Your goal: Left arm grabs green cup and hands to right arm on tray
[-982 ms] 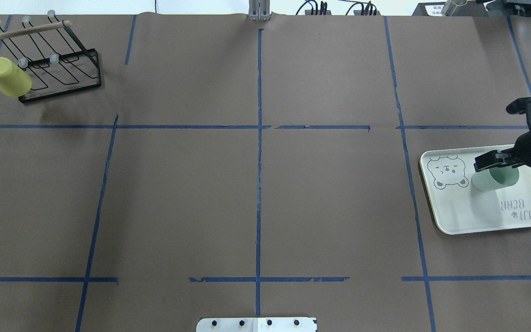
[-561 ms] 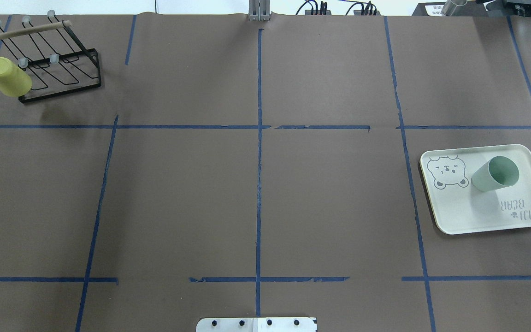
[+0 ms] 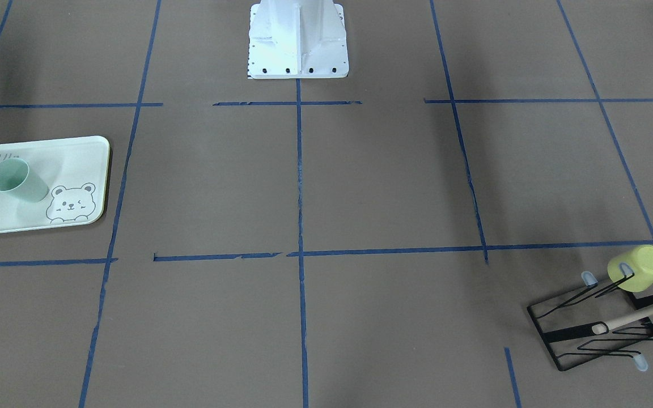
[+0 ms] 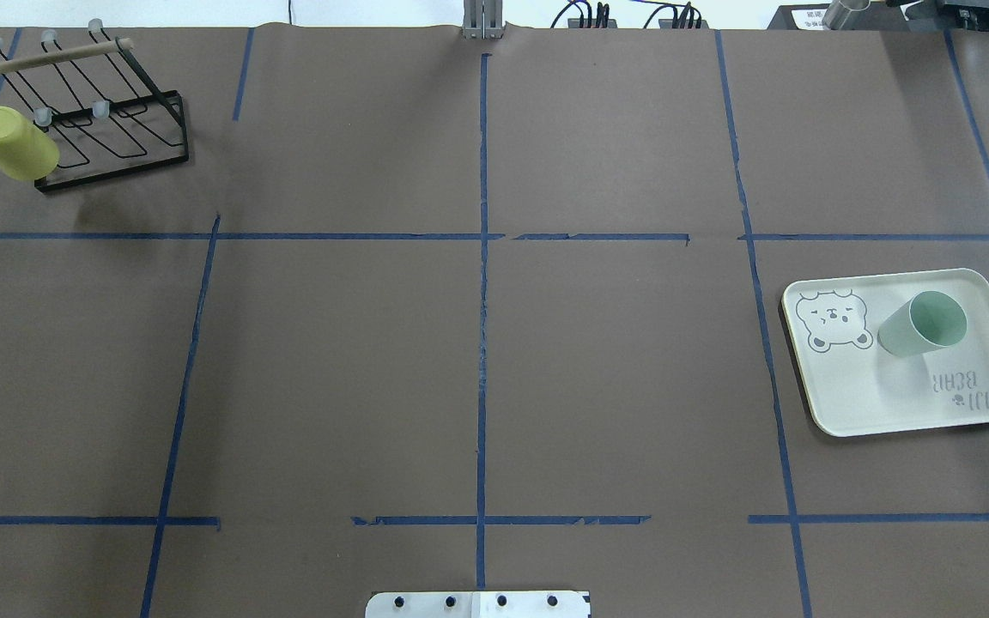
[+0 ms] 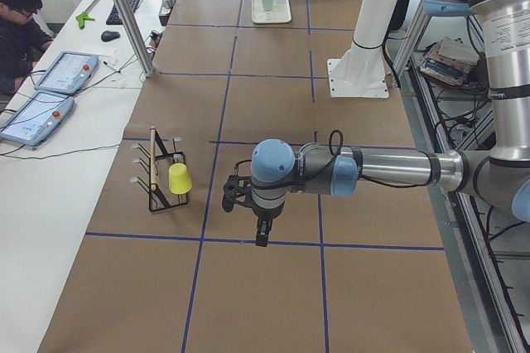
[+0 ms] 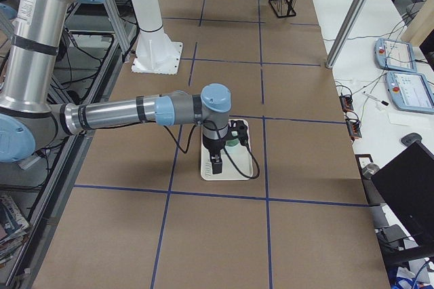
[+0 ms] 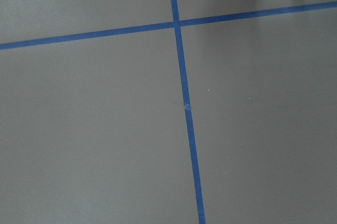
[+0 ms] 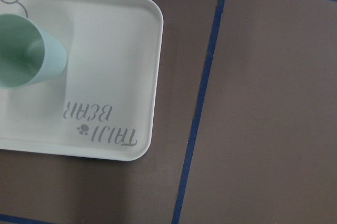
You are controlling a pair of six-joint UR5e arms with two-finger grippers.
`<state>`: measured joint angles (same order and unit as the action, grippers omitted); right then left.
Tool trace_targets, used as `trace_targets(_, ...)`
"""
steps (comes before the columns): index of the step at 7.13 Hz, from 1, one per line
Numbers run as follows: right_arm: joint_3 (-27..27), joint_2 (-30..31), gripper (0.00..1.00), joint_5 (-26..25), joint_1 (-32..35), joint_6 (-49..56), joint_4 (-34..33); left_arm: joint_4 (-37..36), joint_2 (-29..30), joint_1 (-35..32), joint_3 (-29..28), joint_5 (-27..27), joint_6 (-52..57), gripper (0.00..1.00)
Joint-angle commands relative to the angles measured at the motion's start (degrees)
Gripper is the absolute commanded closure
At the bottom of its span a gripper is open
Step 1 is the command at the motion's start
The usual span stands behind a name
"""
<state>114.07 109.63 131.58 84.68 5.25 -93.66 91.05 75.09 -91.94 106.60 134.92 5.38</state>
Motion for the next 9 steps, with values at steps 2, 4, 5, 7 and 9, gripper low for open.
trace_targets(2,-1.3,0.8,0.0,1.2,0.8,-0.1,0.1,-0.2,0.4,0.0,-0.9,-0.2,-0.2,0.0)
trace_targets(4,-2.2,0.8,0.0,3.8,0.8,-0.2,0.1,-0.2,0.3,0.0,-1.0,-0.5,-0.1,0.0)
trace_targets(5,-2.2,0.8,0.0,3.9,0.8,-0.2,0.1,-0.3,0.1,0.0,-1.8,-0.5,-0.1,0.0)
trace_targets(7,-2.5,0.7,0.0,3.8,0.8,-0.1,0.1,-0.2,-0.1,0.0,-1.9,-0.4,0.0,0.0)
trace_targets(9,-2.6,0.6,0.0,3.8,0.8,-0.1,0.1,-0.2,0.0,0.0,-1.8,-0.3,0.0,0.0)
